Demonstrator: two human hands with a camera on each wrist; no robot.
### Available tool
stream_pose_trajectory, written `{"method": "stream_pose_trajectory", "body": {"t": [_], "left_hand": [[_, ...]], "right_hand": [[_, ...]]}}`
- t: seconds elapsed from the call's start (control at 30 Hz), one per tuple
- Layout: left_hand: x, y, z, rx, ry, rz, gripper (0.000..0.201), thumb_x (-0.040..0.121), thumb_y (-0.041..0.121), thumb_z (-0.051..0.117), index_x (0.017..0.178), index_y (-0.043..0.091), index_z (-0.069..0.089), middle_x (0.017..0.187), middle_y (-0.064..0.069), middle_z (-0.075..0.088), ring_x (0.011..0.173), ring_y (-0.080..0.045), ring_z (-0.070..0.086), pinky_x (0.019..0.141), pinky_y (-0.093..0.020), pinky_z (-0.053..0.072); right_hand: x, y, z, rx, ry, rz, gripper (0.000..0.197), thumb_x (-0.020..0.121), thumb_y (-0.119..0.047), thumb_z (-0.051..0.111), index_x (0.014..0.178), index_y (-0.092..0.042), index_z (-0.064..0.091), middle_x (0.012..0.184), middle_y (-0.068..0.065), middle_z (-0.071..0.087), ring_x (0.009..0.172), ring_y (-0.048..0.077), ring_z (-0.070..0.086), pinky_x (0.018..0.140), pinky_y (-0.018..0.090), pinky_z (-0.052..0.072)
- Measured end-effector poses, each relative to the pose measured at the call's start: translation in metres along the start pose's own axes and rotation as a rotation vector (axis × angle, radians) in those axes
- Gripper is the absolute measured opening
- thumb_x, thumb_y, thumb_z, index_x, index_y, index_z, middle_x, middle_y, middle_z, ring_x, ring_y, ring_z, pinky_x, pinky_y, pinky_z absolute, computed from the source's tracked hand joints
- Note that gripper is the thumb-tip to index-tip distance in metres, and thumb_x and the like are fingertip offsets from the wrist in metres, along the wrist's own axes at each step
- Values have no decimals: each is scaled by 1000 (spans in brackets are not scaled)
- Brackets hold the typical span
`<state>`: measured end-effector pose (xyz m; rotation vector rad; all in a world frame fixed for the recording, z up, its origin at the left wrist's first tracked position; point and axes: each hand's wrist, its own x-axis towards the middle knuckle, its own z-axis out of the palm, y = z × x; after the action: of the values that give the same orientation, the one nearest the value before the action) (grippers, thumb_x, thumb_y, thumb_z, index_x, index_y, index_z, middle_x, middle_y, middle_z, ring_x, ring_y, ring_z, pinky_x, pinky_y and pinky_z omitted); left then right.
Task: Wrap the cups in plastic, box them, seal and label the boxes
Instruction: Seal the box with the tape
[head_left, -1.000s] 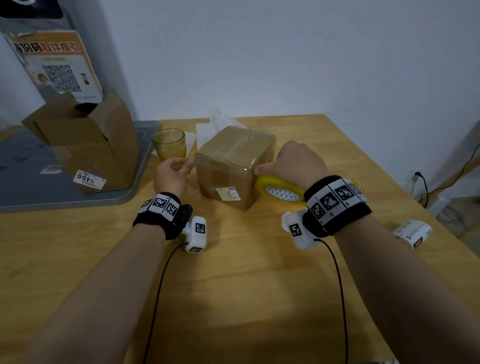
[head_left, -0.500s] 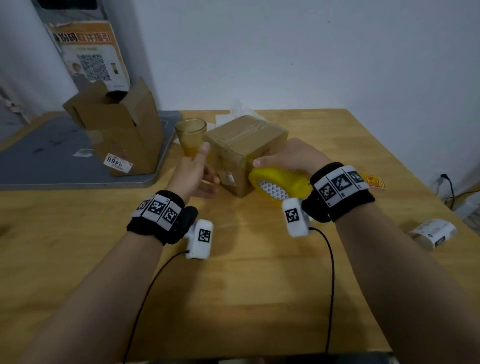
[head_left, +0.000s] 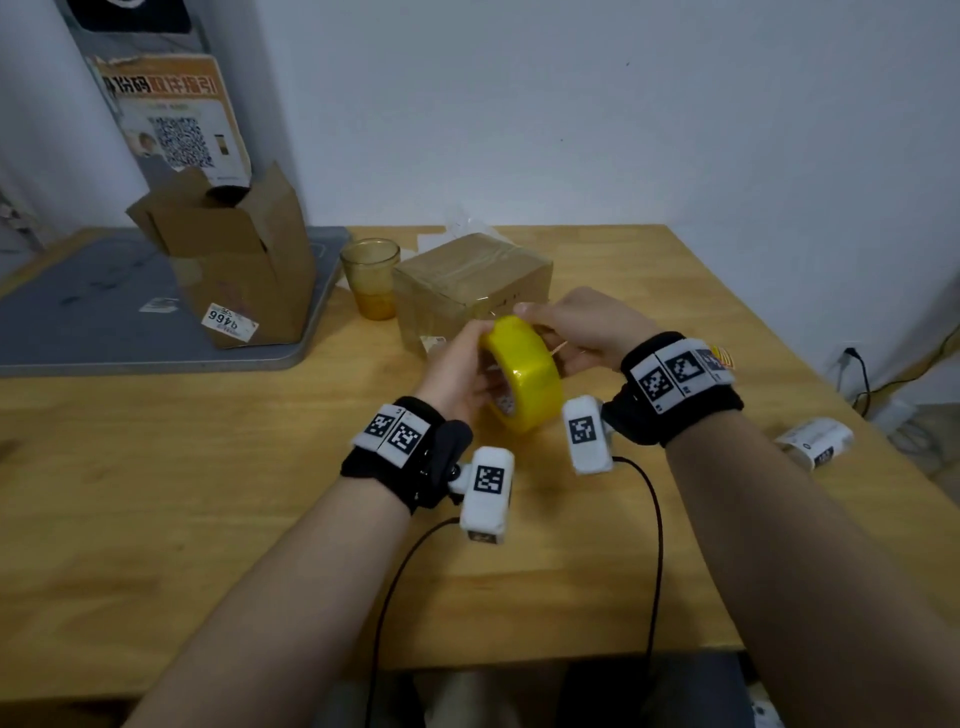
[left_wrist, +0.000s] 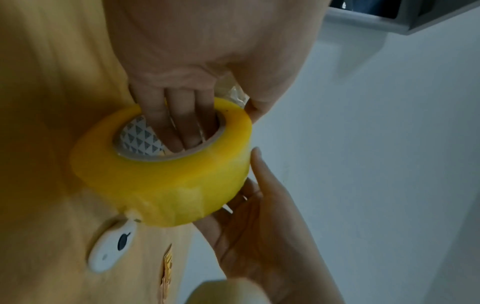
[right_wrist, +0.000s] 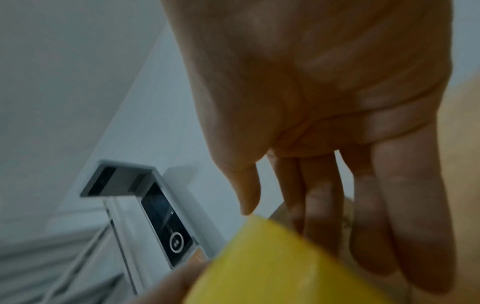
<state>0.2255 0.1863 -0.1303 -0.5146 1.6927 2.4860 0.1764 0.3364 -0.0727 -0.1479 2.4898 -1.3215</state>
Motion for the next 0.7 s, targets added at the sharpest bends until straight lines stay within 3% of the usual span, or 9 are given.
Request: {"method": "stream_pose_trajectory", "body": {"t": [0.1, 0.2, 0.33, 0.43, 0.57, 0.63, 0.7], "left_hand": [[3, 1, 2, -44, 40, -6, 27, 100, 33, 60, 120, 15, 63, 105, -11, 72, 86, -23, 70, 65, -33, 57], [2, -1, 6, -49, 62, -8, 31, 99, 34, 61, 125, 16, 61, 112, -11, 71, 87, -22, 69, 60, -30, 58], [2, -6, 9, -33, 100, 33, 42, 95, 36, 64, 129, 12, 62, 111, -12, 71, 84, -22, 68, 58, -28, 58], [5, -9, 8, -21, 108, 48, 47, 93, 36, 66, 131, 9, 60, 115, -17, 72, 82, -23, 69, 56, -27, 56], [7, -8, -1, 8, 96, 61, 38, 93, 34, 66, 122, 10, 65, 97, -8, 65, 77, -20, 66, 53, -26, 53], [9, -8, -7, 27, 102, 60, 28, 92, 35, 66, 111, 13, 67, 91, -6, 65, 78, -21, 65, 60, -28, 54], [11, -7, -13, 40, 136, 67, 23, 90, 35, 66, 101, 14, 67, 77, -2, 63, 73, -22, 62, 68, -32, 51]], "right_hand": [[-2, 15, -17, -234, 72, 76, 44, 98, -53, 60, 96, -11, 73, 86, 6, 77, 71, 24, 70, 71, 37, 62], [-2, 41, -26, -480, 61, 160, 42, 94, -48, 70, 90, -7, 70, 85, 8, 78, 60, 23, 65, 60, 31, 54], [-1, 67, -24, -586, 43, 237, 46, 80, -45, 85, 83, -2, 69, 85, 14, 77, 63, 28, 67, 65, 35, 54], [-1, 75, -18, -543, -3, 253, 42, 75, -39, 88, 79, -2, 69, 70, 9, 70, 58, 26, 62, 61, 33, 50], [5, 76, -12, -467, -34, 240, 31, 84, -26, 79, 71, -4, 61, 52, 7, 58, 42, 22, 53, 55, 30, 48], [8, 71, -15, -369, 33, 189, 24, 93, -21, 69, 81, -6, 56, 61, 7, 65, 43, 21, 59, 52, 30, 50], [11, 61, -17, -144, 137, 83, 15, 100, -21, 62, 106, -8, 59, 83, 9, 74, 52, 21, 66, 50, 30, 54]]}}
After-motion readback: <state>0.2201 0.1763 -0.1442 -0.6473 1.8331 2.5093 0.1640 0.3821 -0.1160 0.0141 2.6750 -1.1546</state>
